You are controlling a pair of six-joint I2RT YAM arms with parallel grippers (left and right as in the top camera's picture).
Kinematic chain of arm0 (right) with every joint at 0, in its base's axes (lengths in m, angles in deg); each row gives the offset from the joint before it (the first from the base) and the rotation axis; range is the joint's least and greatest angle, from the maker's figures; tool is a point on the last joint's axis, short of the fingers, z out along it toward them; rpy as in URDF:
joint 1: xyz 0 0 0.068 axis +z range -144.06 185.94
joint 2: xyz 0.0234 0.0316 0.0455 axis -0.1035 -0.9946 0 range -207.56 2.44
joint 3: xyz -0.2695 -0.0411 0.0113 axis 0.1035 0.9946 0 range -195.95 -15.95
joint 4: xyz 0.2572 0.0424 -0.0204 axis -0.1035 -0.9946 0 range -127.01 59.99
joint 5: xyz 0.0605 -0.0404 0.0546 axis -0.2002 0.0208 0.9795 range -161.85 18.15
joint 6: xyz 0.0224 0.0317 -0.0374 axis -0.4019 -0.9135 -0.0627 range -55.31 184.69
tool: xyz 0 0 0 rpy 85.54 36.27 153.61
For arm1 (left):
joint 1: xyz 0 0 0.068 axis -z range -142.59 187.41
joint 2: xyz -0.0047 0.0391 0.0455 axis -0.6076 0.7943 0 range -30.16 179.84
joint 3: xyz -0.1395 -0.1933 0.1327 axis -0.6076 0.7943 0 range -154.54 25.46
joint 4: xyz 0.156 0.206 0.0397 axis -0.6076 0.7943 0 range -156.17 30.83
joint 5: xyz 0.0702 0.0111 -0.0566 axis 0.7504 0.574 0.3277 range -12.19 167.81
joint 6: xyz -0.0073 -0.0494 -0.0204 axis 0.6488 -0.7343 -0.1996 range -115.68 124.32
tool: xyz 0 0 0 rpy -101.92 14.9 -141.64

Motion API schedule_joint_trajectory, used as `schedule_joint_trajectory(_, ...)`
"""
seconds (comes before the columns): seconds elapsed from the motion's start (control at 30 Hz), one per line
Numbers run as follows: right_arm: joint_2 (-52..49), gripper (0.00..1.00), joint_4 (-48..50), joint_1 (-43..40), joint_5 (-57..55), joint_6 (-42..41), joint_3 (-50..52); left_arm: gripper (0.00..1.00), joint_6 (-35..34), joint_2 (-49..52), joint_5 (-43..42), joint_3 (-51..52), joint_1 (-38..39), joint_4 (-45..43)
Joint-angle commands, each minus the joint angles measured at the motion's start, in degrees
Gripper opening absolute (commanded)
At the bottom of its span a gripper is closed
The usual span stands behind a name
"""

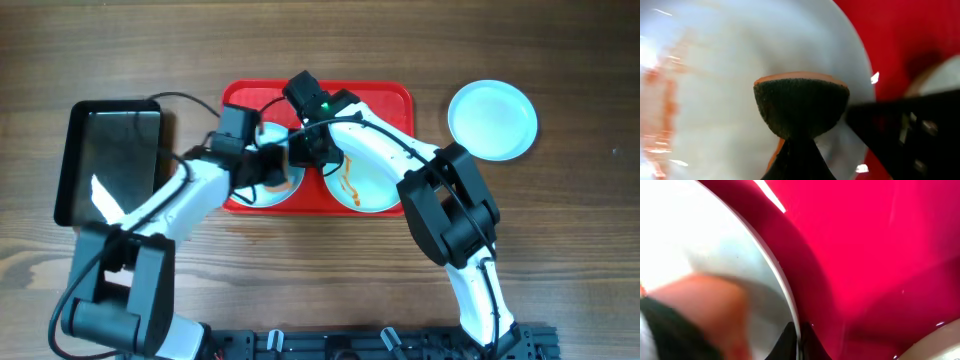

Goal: Clean dirty plates on tray and stack at the side
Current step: 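Scrub the sauce off the held plate with the left gripper's sponge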

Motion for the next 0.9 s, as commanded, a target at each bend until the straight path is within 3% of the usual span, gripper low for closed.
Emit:
schedule_joint_trajectory(0.0, -0.50, 0.04, 0.13, 1.11, -2.05, -0.87, 0.68, 0.04, -3.72, -0.02, 3.89, -0.07, 3.48, 0.87)
schedule_joint_trajectory(0.13, -0.50, 0.04, -0.04, 1.11, -2.08, -0.87, 0.68, 0.04, -4.39, 0.07, 9.09, -0.07, 3.48, 1.79)
schedule_joint_trajectory(0.4, -0.50, 0.04, -0.37, 1.11, -2.95, -0.85, 0.68, 0.04, -0.83, 2.40, 29.33, 2.08, 3.02, 1.86)
schedule_joint_trajectory(0.77, -0.50, 0.04, 0.02, 1.11, -2.99, -0.85, 0.68, 0.04, 3.30, 6.32, 44.87, 1.92, -3.91, -0.42)
schedule_joint_trajectory(0.87, -0.50, 0.04, 0.22, 1.11, -2.99, -0.87, 0.68, 0.04, 3.10, 4.68, 44.61, 1.16, -2.99, 0.94)
